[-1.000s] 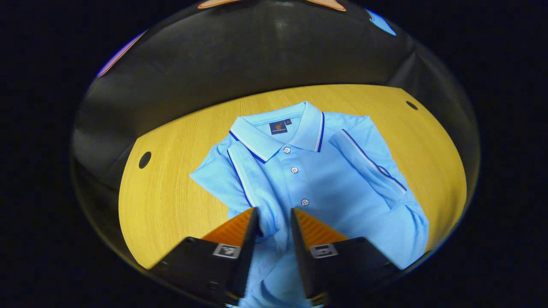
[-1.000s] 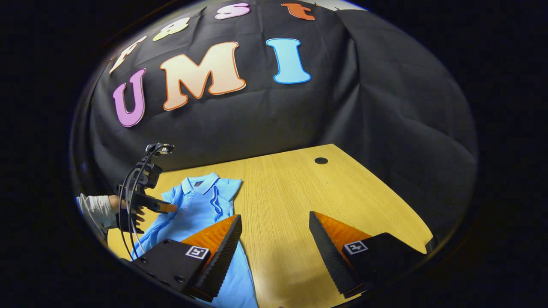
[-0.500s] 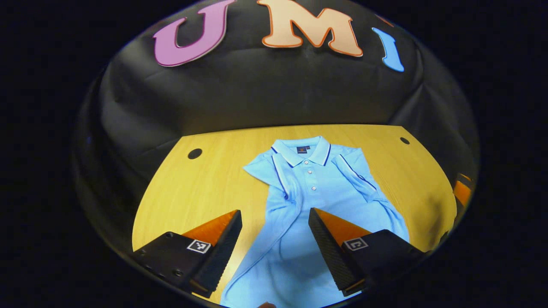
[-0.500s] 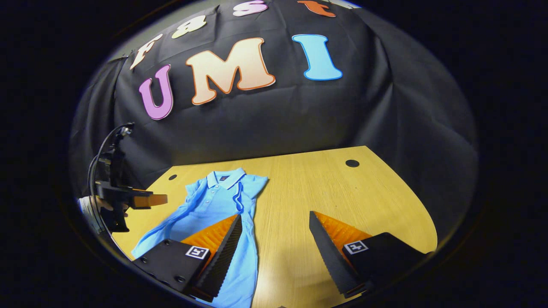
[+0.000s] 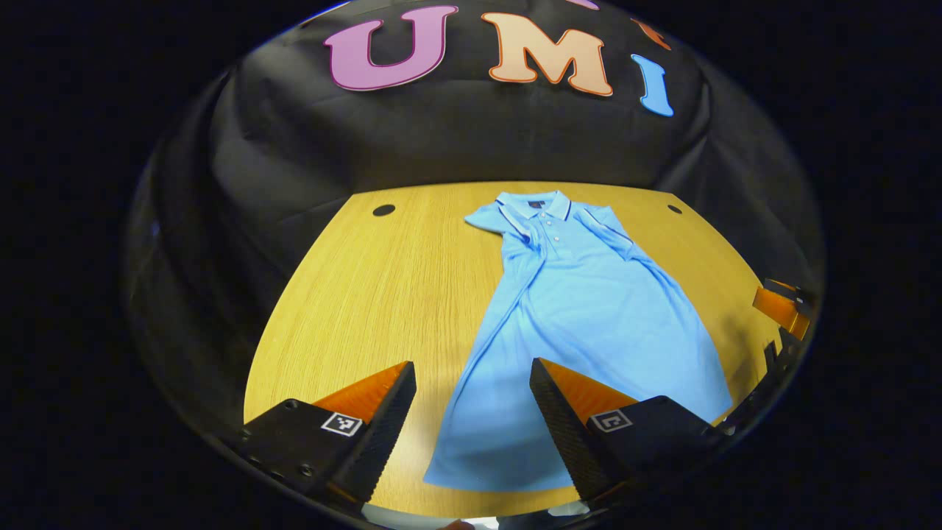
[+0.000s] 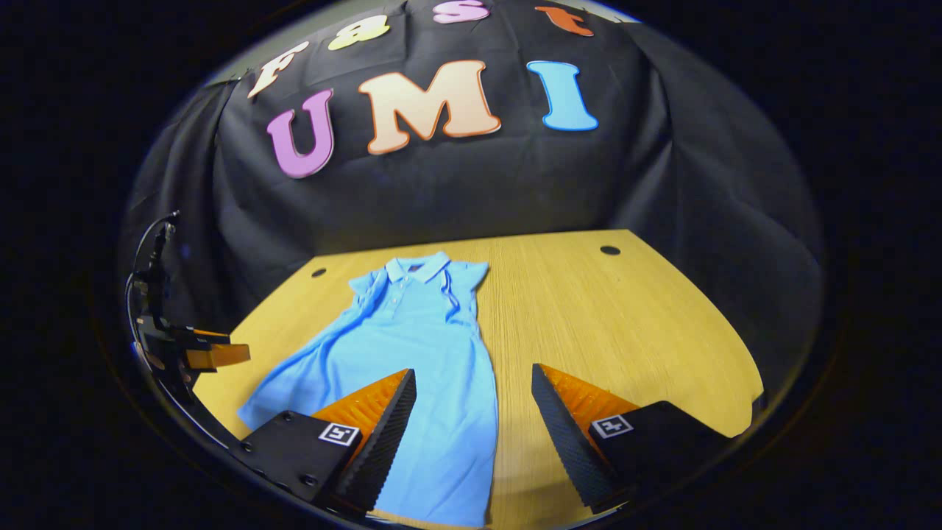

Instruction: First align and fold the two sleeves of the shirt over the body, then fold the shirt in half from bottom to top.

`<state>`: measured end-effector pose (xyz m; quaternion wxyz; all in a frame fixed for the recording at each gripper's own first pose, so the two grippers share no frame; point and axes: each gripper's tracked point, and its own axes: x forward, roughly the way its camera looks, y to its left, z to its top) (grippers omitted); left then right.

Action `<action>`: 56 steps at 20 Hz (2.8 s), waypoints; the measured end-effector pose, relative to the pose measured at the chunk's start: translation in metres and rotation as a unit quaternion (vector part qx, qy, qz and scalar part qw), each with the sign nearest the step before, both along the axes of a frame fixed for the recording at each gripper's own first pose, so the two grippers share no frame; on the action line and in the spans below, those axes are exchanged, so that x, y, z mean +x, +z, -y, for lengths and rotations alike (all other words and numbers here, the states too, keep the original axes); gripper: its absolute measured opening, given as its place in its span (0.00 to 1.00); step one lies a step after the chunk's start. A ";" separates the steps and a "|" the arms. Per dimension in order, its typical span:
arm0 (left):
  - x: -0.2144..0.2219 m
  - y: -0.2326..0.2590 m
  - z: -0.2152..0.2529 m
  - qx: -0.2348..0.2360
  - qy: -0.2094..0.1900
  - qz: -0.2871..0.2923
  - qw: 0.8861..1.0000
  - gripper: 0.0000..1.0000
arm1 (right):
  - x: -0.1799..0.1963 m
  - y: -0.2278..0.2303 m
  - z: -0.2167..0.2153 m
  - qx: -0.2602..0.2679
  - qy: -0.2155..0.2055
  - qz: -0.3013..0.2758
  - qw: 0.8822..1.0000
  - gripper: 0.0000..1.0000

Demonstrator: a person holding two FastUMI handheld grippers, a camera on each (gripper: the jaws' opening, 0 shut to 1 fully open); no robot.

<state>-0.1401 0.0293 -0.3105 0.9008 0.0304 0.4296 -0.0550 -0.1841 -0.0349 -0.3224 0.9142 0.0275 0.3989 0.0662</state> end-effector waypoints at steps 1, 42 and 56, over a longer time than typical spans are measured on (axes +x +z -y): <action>-0.014 -0.006 -0.003 0.000 -0.006 -0.016 1.000 0.96 | -0.013 -0.002 -0.003 -0.002 0.000 -0.011 1.000 0.98; -0.102 -0.077 0.016 0.072 -0.102 -0.223 0.967 0.01 | -0.151 -0.093 -0.032 -0.026 0.041 -0.312 0.949 0.09; -0.068 -0.028 0.047 -0.042 -0.069 -0.157 0.984 0.00 | -0.105 -0.044 -0.055 0.063 0.030 -0.245 0.967 0.03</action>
